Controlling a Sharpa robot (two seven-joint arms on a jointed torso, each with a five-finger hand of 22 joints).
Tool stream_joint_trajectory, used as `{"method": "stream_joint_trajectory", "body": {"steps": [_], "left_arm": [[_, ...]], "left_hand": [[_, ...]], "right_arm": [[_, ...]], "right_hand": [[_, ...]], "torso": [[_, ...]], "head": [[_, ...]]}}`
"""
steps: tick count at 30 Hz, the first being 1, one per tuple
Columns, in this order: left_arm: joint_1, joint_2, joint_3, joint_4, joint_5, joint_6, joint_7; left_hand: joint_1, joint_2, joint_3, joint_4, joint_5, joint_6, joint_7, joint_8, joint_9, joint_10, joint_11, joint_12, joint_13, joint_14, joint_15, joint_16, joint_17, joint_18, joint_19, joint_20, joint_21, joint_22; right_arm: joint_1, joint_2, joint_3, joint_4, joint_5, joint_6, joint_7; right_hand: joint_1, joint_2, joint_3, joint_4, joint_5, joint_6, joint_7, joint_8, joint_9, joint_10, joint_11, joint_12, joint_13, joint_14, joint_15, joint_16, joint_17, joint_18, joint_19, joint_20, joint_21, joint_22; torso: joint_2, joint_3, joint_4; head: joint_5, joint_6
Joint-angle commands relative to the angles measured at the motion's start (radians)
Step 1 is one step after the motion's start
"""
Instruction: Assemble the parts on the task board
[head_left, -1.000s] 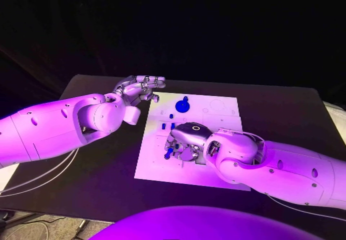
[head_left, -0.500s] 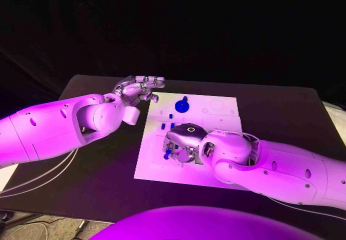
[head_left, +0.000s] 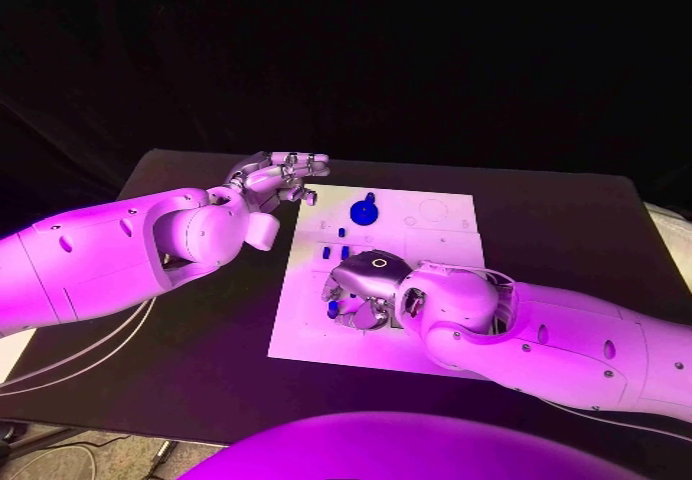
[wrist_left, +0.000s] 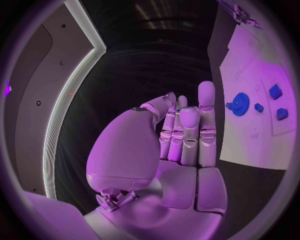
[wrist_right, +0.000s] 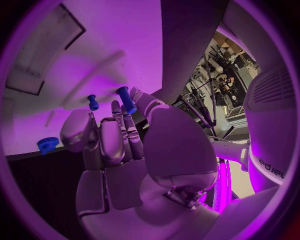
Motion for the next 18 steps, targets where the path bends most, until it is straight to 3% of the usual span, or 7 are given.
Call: {"method": "stream_joint_trajectory", "body": {"steps": [1,5,10,12,15,18], "left_arm": [[0.0,0.001,0.001,0.002,-0.003,0.021,0.0],[0.0,0.0,0.001,0.0,-0.003,0.021,-0.001],[0.0,-0.001,0.001,-0.004,-0.003,0.022,-0.003],[0.0,-0.001,0.001,-0.003,-0.003,0.022,-0.004],[0.0,-0.004,0.0,0.0,-0.003,0.022,-0.005],[0.0,-0.009,0.0,0.004,-0.003,0.02,-0.006]], "left_hand": [[0.007,0.002,-0.003,-0.003,0.003,-0.003,0.003,0.007,-0.002,-0.01,0.001,0.005,0.001,-0.008,0.001,-0.004,-0.003,0.011,-0.008,0.001,-0.006,-0.003],[0.007,0.002,-0.003,-0.003,0.003,-0.003,0.003,0.007,-0.002,-0.01,0.001,0.005,0.001,-0.008,0.001,-0.004,-0.003,0.011,-0.008,0.001,-0.006,-0.003],[0.007,0.002,-0.003,-0.003,0.003,-0.003,0.003,0.007,-0.002,-0.01,0.001,0.005,0.001,-0.008,0.001,-0.004,-0.003,0.011,-0.008,0.001,-0.006,-0.003],[0.007,0.002,-0.003,-0.003,0.003,-0.003,0.003,0.007,-0.002,-0.01,0.001,0.005,0.001,-0.008,0.001,-0.004,-0.003,0.011,-0.008,0.001,-0.006,-0.003],[0.007,0.002,-0.003,-0.003,0.003,-0.003,0.003,0.007,-0.002,-0.01,0.001,0.005,0.001,-0.008,0.001,-0.004,-0.003,0.011,-0.008,0.001,-0.006,-0.003],[0.007,0.002,-0.003,-0.003,0.003,-0.003,0.003,0.007,-0.002,-0.01,0.001,0.005,0.001,-0.008,0.001,-0.004,-0.003,0.011,-0.008,0.001,-0.006,-0.003]], "right_arm": [[0.0,-0.008,0.0,0.005,-0.007,-0.047,-0.009],[-0.003,-0.038,0.003,0.031,-0.002,-0.132,0.006],[-0.001,-0.118,0.02,0.096,0.031,-0.227,0.015],[0.008,-0.158,0.025,0.122,0.058,-0.249,0.006],[0.028,-0.227,0.03,0.158,0.138,-0.266,-0.023],[0.056,-0.309,0.032,0.193,0.27,-0.279,-0.068]], "right_hand": [[0.002,-0.011,-0.042,0.003,0.008,-0.032,0.011,-0.002,0.0,-0.037,0.009,0.006,0.002,0.03,0.012,-0.004,-0.003,0.015,-0.001,0.011,-0.008,-0.009],[0.019,0.0,-0.092,0.008,0.013,-0.036,0.015,0.0,0.002,-0.044,0.011,0.016,0.004,0.028,0.015,-0.006,-0.009,0.016,0.0,0.016,-0.008,-0.011],[0.038,0.016,-0.122,0.01,0.032,-0.015,0.013,0.004,0.005,-0.008,0.007,0.042,0.007,0.028,0.012,-0.003,-0.011,0.016,0.004,0.014,-0.006,-0.01],[0.043,0.024,-0.126,0.012,0.035,-0.005,0.011,0.006,0.006,0.015,0.004,0.054,0.008,0.028,0.01,-0.004,-0.014,0.016,0.005,0.013,-0.005,-0.009],[0.036,0.031,-0.132,0.022,0.043,0.016,-0.004,0.009,0.008,0.063,-0.01,0.076,0.01,0.027,0.0,-0.005,-0.018,0.015,0.007,0.01,-0.003,-0.007],[0.02,0.04,-0.134,0.041,0.071,0.033,-0.009,0.01,0.008,0.144,-0.026,0.111,0.02,0.033,-0.012,0.011,0.0,0.01,0.018,0.002,0.016,0.018]], "torso": [[0.0,0.0013,-0.0006],[0.0,0.0024,-0.001],[-0.004,0.0016,-0.005],[-0.006,0.0009,-0.0076],[-0.008,-0.0005,-0.0121],[-0.011,-0.0025,-0.0186]], "head": [[-0.004,0.0],[-0.009,0.0],[-0.014,0.0],[-0.019,0.001],[-0.033,0.007],[-0.045,0.01]]}}
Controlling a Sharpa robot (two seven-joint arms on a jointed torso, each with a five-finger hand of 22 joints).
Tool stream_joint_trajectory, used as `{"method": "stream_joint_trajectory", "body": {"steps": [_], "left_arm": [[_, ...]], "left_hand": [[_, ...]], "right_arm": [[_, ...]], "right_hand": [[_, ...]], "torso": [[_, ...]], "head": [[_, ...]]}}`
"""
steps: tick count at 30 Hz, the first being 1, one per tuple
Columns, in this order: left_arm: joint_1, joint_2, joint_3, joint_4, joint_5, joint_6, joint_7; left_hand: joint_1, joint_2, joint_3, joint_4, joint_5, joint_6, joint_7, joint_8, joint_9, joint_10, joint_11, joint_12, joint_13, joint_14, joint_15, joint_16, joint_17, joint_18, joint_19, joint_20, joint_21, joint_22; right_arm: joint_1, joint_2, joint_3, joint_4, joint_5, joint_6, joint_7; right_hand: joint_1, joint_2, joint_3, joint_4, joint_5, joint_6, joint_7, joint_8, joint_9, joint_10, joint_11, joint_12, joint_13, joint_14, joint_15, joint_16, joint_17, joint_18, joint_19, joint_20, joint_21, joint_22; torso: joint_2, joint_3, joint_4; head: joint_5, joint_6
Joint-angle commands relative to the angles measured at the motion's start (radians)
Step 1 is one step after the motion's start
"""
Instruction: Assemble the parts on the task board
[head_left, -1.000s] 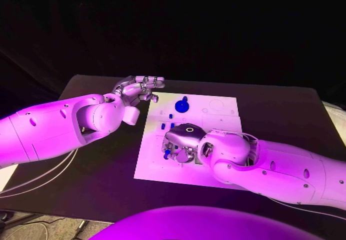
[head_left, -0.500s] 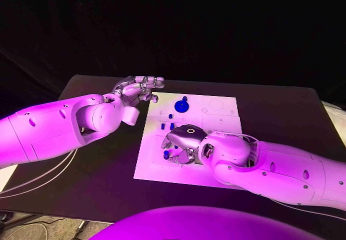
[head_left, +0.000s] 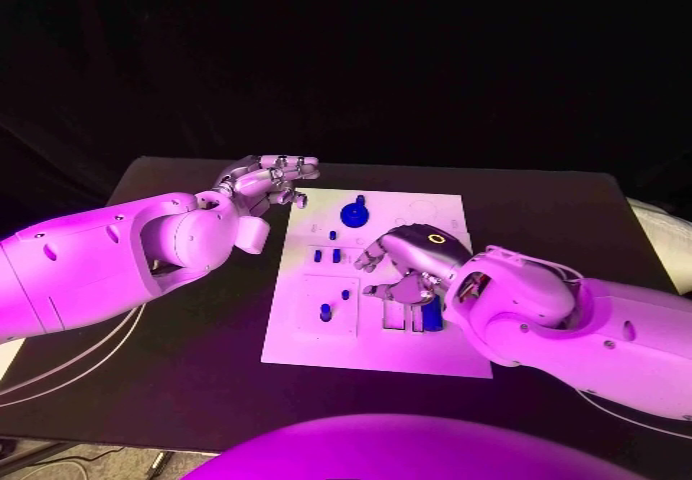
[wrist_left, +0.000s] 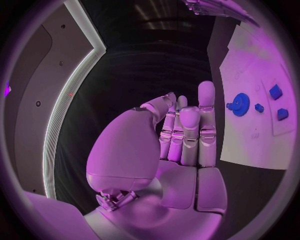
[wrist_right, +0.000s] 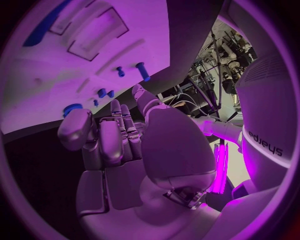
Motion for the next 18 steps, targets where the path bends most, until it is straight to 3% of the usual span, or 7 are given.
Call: {"method": "stream_joint_trajectory", "body": {"steps": [1,5,7,8,10,12,18], "left_arm": [[0.0,-0.003,0.0,0.008,-0.003,0.017,0.001],[0.0,-0.007,-0.001,0.015,-0.003,0.013,0.001],[0.0,-0.009,-0.001,0.02,-0.003,0.012,0.002],[0.0,-0.009,-0.001,0.022,-0.003,0.012,0.002],[0.0,-0.012,-0.001,0.028,-0.003,0.011,0.002],[0.0,-0.013,-0.002,0.031,-0.003,0.011,0.002],[0.0,-0.013,-0.003,0.035,-0.003,0.012,0.002]], "left_hand": [[0.007,0.002,-0.003,-0.003,0.003,-0.003,0.003,0.003,-0.002,-0.007,-0.002,0.005,0.001,-0.008,0.001,-0.004,-0.001,0.011,-0.008,0.001,-0.006,-0.001],[0.007,0.002,-0.003,-0.003,0.003,-0.003,0.003,0.003,-0.002,-0.007,-0.002,0.005,0.001,-0.008,0.001,-0.004,-0.001,0.011,-0.008,0.001,-0.006,-0.001],[0.007,0.002,-0.003,-0.003,0.003,-0.003,0.003,0.003,-0.002,-0.007,-0.002,0.005,0.001,-0.008,0.001,-0.004,-0.001,0.011,-0.008,0.001,-0.006,-0.001],[0.007,0.002,-0.003,-0.003,0.003,-0.003,0.003,0.003,-0.002,-0.007,-0.002,0.005,0.001,-0.008,0.001,-0.004,-0.001,0.011,-0.008,0.001,-0.006,-0.001],[0.007,0.002,-0.003,-0.003,0.003,-0.003,0.003,0.003,-0.002,-0.007,-0.002,0.005,0.001,-0.008,0.001,-0.004,-0.001,0.011,-0.008,0.001,-0.006,-0.001],[0.007,0.002,-0.004,-0.003,0.003,-0.004,0.003,0.003,-0.002,-0.008,-0.002,0.005,0.001,-0.009,0.001,-0.005,-0.003,0.011,-0.008,0.001,-0.006,-0.001],[0.006,0.001,-0.005,-0.004,0.003,-0.004,0.003,0.003,-0.002,-0.009,-0.002,0.006,0.001,-0.009,0.002,-0.005,-0.004,0.011,-0.008,0.001,-0.007,-0.001]], "right_arm": [[0.023,-0.069,0.002,0.034,0.214,-0.07,-0.082],[0.04,-0.165,-0.001,0.07,0.307,-0.048,-0.177],[0.043,-0.198,-0.006,0.082,0.325,-0.029,-0.222],[0.043,-0.213,-0.009,0.088,0.329,-0.02,-0.246],[0.041,-0.241,-0.018,0.097,0.32,0.002,-0.292],[0.037,-0.251,-0.023,0.098,0.313,0.014,-0.312],[0.015,-0.245,-0.032,0.089,0.291,0.029,-0.337]], "right_hand": [[-0.01,0.009,0.005,0.013,0.03,0.02,-0.004,0.007,0.003,0.086,-0.019,0.037,0.015,0.042,-0.015,0.034,0.045,0.004,0.025,-0.009,0.043,0.053],[-0.059,-0.014,-0.029,0.047,0.072,0.035,-0.029,0.011,0.003,0.233,-0.053,0.134,0.081,0.064,-0.042,0.11,0.145,-0.017,0.067,-0.036,0.124,0.159],[-0.096,-0.021,-0.061,0.072,0.112,0.038,-0.041,0.015,0.004,0.284,-0.065,0.203,0.136,0.068,-0.052,0.13,0.169,-0.025,0.08,-0.047,0.151,0.195],[-0.113,-0.022,-0.085,0.09,0.161,0.041,-0.049,0.02,0.005,0.294,-0.075,0.318,0.255,0.066,-0.063,0.127,0.16,-0.028,0.082,-0.054,0.16,0.205],[-0.133,-0.013,-0.129,0.122,0.188,0.043,-0.053,0.028,0.008,0.3,-0.077,0.629,0.6,0.064,-0.063,0.131,0.159,-0.031,0.086,-0.061,0.175,0.224],[-0.119,0.007,-0.18,0.148,0.188,0.037,-0.056,0.039,0.012,0.252,-0.068,0.836,0.839,0.064,-0.065,0.146,0.174,-0.033,0.086,-0.06,0.186,0.239],[-0.098,0.034,-0.23,0.176,0.193,0.032,-0.05,0.054,0.018,0.244,-0.071,0.97,1.009,0.067,-0.059,0.166,0.198,-0.034,0.086,-0.056,0.196,0.252]], "torso": [[-0.006,-0.0034,-0.0116],[-0.01,-0.007,-0.0189],[-0.011,-0.008,-0.0217],[-0.011,-0.008,-0.0234],[-0.012,-0.0077,-0.0294],[-0.013,-0.0079,-0.0324],[-0.016,-0.0084,-0.0368]], "head": [[-0.019,0.005],[-0.036,0.012],[-0.039,0.013],[-0.041,0.013],[-0.045,0.015],[-0.045,0.015],[-0.045,0.015]]}}
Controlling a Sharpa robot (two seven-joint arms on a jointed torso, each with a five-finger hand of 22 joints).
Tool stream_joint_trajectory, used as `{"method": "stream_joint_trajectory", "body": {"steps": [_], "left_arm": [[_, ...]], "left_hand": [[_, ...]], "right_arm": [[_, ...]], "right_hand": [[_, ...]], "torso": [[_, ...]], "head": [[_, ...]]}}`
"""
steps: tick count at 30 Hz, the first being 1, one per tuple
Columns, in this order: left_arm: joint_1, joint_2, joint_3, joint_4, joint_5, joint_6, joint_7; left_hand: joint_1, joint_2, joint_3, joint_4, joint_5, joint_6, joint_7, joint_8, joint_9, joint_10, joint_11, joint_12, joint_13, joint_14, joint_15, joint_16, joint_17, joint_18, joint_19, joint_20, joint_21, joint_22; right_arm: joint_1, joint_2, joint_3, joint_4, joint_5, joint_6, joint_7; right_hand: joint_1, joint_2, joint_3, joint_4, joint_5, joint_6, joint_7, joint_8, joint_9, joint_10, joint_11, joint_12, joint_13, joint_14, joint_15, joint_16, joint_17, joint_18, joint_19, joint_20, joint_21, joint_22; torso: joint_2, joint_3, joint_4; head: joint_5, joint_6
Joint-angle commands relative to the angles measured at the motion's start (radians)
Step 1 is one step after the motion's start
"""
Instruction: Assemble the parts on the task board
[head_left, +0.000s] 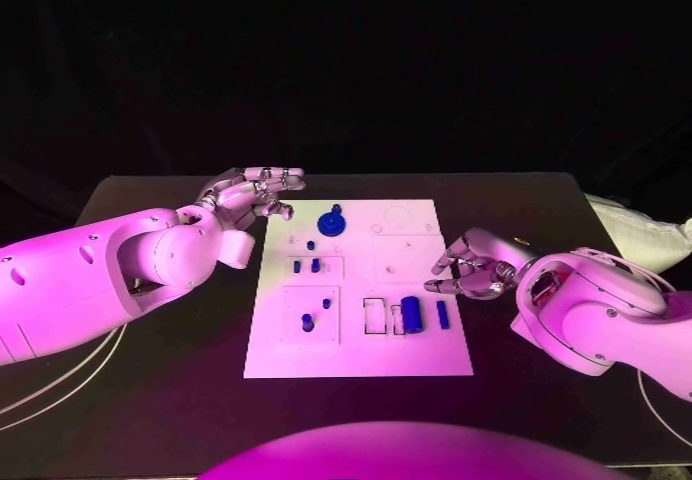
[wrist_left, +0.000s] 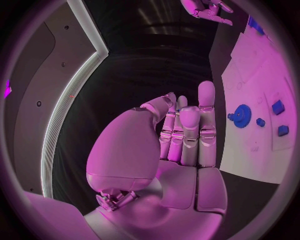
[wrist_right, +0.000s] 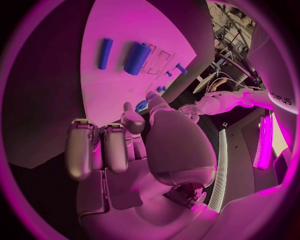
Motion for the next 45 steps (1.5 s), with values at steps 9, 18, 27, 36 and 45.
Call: {"method": "stream_joint_trajectory", "body": {"steps": [9,18,27,36,45], "left_arm": [[0.0,-0.001,-0.001,0.004,-0.002,0.015,0.004],[0.0,-0.004,-0.001,0.005,-0.003,0.017,0.001],[-0.001,0.0,-0.002,-0.002,-0.006,0.022,-0.003],[-0.004,0.003,-0.004,-0.006,-0.006,0.025,-0.005],[-0.005,0.002,-0.005,-0.006,-0.006,0.026,-0.006]], "left_hand": [[0.006,0.002,-0.005,-0.004,0.003,-0.004,0.003,0.003,-0.001,-0.005,0.001,0.006,0.001,-0.007,-0.002,-0.006,-0.002,0.011,-0.008,0.001,-0.007,-0.002],[0.007,0.002,-0.005,-0.004,0.003,-0.004,0.003,0.004,-0.001,-0.005,0.001,0.007,0.001,-0.007,-0.002,-0.006,-0.002,0.011,-0.009,0.001,-0.007,-0.002],[0.007,0.003,-0.005,-0.005,0.004,-0.003,0.002,0.004,-0.001,-0.005,0.001,0.008,0.002,-0.007,-0.002,-0.006,-0.003,0.011,-0.009,0.001,-0.008,-0.002],[0.006,0.002,-0.006,-0.005,0.004,-0.004,0.002,0.005,-0.001,-0.005,0.001,0.008,0.002,-0.008,-0.002,-0.006,-0.004,0.011,-0.009,0.001,-0.008,-0.002],[0.008,0.003,-0.006,-0.006,0.004,-0.004,0.002,0.005,-0.001,-0.006,0.001,0.008,0.002,-0.009,-0.002,-0.007,-0.005,0.011,-0.009,0.001,-0.008,-0.002]], "right_arm": [[-0.054,0.061,-0.005,-0.032,-0.01,0.021,-0.082],[-0.079,0.096,-0.006,-0.056,-0.029,0.014,-0.086],[-0.086,0.117,-0.006,-0.077,-0.053,0.053,-0.09],[-0.095,0.134,-0.006,-0.093,-0.089,0.099,-0.094],[-0.099,0.143,-0.006,-0.108,-0.124,0.117,-0.098]], "right_hand": [[-0.013,0.017,-0.081,0.049,0.0,-0.014,0.005,0.017,0.008,0.022,0.002,0.123,0.156,0.069,0.003,0.03,0.044,-0.021,0.003,0.003,0.013,0.017],[-0.015,0.023,-0.105,0.065,0.008,-0.016,0.005,0.025,0.011,0.024,0.002,0.139,0.181,0.07,0.004,0.035,0.051,-0.021,0.003,0.004,0.016,0.022],[-0.017,0.028,-0.128,0.078,-0.008,-0.01,0.002,0.036,0.018,0.026,0.001,0.148,0.199,0.07,0.003,0.038,0.054,-0.022,0.004,0.003,0.02,0.026],[-0.004,0.03,-0.145,0.077,-0.033,-0.006,0.0,0.046,0.026,0.023,-0.001,0.146,0.204,0.07,0.001,0.04,0.057,-0.023,0.004,0.003,0.022,0.031],[0.08,0.037,-0.151,0.02,-0.069,-0.007,-0.001,0.057,0.037,0.023,-0.003,0.143,0.216,0.07,0.0,0.045,0.065,-0.025,0.006,0.001,0.028,0.041]], "torso": [[0.0,-0.0002,-0.002],[0.0,0.0001,-0.0042],[0.0,-0.0011,-0.003],[0.0,-0.0006,-0.0035],[-0.001,-0.0004,-0.0036]], "head": [[-0.003,0.0],[0.001,-0.002],[0.0,-0.006],[0.001,-0.012],[0.0,-0.013]]}}
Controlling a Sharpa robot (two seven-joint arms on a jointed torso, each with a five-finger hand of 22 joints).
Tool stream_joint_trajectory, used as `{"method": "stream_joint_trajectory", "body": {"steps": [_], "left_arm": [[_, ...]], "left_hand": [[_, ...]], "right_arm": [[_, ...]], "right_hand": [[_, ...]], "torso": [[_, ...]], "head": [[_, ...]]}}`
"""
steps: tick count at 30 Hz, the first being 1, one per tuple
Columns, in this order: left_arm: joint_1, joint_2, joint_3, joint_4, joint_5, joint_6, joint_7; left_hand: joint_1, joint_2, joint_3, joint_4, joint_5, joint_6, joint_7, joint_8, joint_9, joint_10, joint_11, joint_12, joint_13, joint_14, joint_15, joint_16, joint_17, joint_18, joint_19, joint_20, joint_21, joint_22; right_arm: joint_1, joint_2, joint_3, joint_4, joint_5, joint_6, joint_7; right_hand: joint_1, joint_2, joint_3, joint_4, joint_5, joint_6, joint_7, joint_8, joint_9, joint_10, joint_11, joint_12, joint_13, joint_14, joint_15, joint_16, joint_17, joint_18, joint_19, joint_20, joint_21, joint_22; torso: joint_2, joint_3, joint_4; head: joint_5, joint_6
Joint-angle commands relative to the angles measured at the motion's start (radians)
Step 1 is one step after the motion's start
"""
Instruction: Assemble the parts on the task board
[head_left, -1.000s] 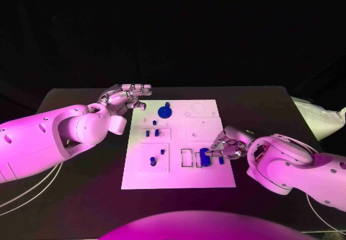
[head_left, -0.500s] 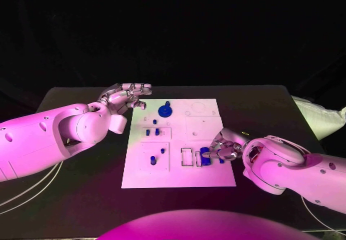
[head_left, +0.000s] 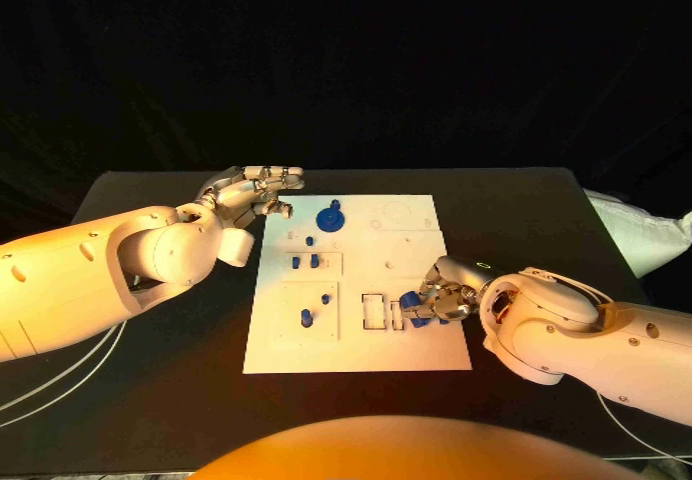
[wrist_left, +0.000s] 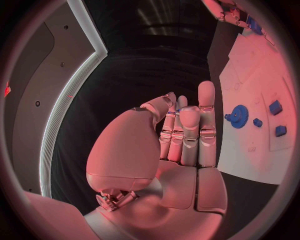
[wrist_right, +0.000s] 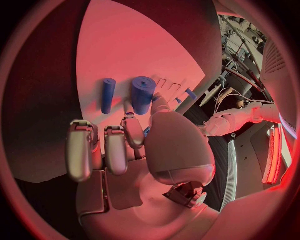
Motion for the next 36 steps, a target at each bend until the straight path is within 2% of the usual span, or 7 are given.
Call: {"method": "stream_joint_trajectory", "body": {"steps": [1,11,16,19,26,30,36], "left_arm": [[0.0,0.002,0.001,0.001,-0.004,0.02,0.002],[-0.001,0.002,0.0,0.001,-0.004,0.021,0.002],[-0.001,0.002,0.0,0.0,-0.004,0.022,0.001],[-0.002,0.003,0.0,0.0,-0.004,0.023,0.001],[-0.003,0.005,0.0,0.0,-0.004,0.024,0.001],[-0.003,0.005,0.0,0.0,-0.004,0.024,0.001],[-0.003,0.005,0.0,0.002,-0.004,0.024,0.0]], "left_hand": [[0.008,0.003,-0.003,-0.003,0.004,-0.004,0.002,0.005,-0.001,-0.006,0.001,0.002,0.001,-0.006,0.0,-0.007,-0.001,0.011,-0.009,0.001,-0.004,-0.002],[0.009,0.003,-0.003,-0.004,0.005,-0.004,0.002,0.005,-0.001,-0.006,0.001,0.003,0.001,-0.006,0.0,-0.006,0.0,0.011,-0.009,0.001,-0.005,-0.002],[0.009,0.003,-0.003,-0.004,0.005,-0.004,0.002,0.005,-0.001,-0.006,0.001,0.003,0.001,-0.006,0.0,-0.006,0.0,0.011,-0.009,0.001,-0.005,-0.002],[0.01,0.003,-0.002,-0.005,0.005,-0.004,0.002,0.005,-0.001,-0.007,0.001,0.004,0.001,-0.007,0.0,-0.006,-0.001,0.011,-0.009,0.001,-0.005,-0.002],[0.01,0.003,-0.002,-0.005,0.005,-0.004,0.002,0.005,-0.001,-0.007,0.001,0.004,0.001,-0.007,0.0,-0.006,-0.001,0.011,-0.009,0.001,-0.005,-0.002],[0.01,0.003,-0.002,-0.005,0.005,-0.004,0.002,0.005,-0.001,-0.007,0.001,0.004,0.001,-0.007,0.0,-0.006,-0.001,0.011,-0.009,0.001,-0.005,-0.002],[0.01,0.003,-0.002,-0.005,0.005,-0.004,0.002,0.005,-0.001,-0.007,0.001,0.004,0.001,-0.007,0.0,-0.006,-0.001,0.011,-0.009,0.001,-0.005,-0.002]], "right_arm": [[-0.005,0.001,-0.003,-0.007,-0.043,0.042,-0.012],[-0.005,-0.007,-0.003,0.004,-0.039,-0.039,-0.01],[-0.004,-0.022,-0.002,0.039,0.036,-0.139,-0.002],[-0.001,-0.025,0.0,0.058,0.082,-0.185,0.003],[0.003,-0.022,0.002,0.083,0.139,-0.244,0.011],[0.003,-0.017,0.002,0.086,0.16,-0.225,0.01],[0.004,0.013,0.002,0.074,0.178,-0.13,0.001]], "right_hand": [[0.021,0.007,0.001,-0.011,-0.004,0.004,-0.005,0.004,0.003,0.003,-0.005,0.001,0.002,0.07,0.0,0.006,0.066,-0.01,0.006,0.001,0.005,0.003],[0.071,0.058,0.038,-0.043,0.016,0.027,-0.012,0.018,0.016,0.016,-0.013,0.012,0.022,0.072,-0.006,0.011,0.074,-0.011,0.009,-0.003,0.011,0.012],[0.025,0.07,0.039,-0.011,0.086,0.038,-0.018,0.019,0.024,0.024,-0.017,0.014,0.029,0.072,-0.01,0.014,0.079,-0.012,0.011,-0.008,0.014,0.016],[-0.006,0.068,0.036,0.014,0.166,0.046,-0.023,0.02,0.03,0.03,-0.021,0.018,0.037,0.073,-0.013,0.017,0.083,-0.013,0.012,-0.012,0.015,0.018],[-0.036,0.059,0.027,0.044,0.258,0.054,-0.027,0.02,0.04,0.037,-0.025,0.021,0.046,0.074,-0.017,0.02,0.09,-0.014,0.015,-0.017,0.02,0.025],[-0.049,0.06,0.02,0.057,0.279,0.058,-0.028,0.02,0.044,0.04,-0.026,0.021,0.05,0.075,-0.018,0.022,0.092,-0.014,0.016,-0.018,0.021,0.027],[-0.076,0.066,0.006,0.063,0.266,0.069,-0.032,0.023,0.051,0.039,-0.028,0.012,0.046,0.073,-0.02,0.019,0.087,-0.014,0.015,-0.019,0.019,0.025]], "torso": [[0.0,0.0002,-0.0008],[0.001,0.0013,-0.0011],[0.0,0.001,0.0004],[0.0,0.0002,0.0],[0.0,0.0003,0.0008],[0.0,-0.0002,0.0001],[0.0,-0.0011,-0.0004]], "head": [[0.0,0.001],[0.001,0.0],[-0.001,0.001],[-0.001,0.002],[-0.001,0.003],[0.001,0.002],[0.003,0.0]]}}
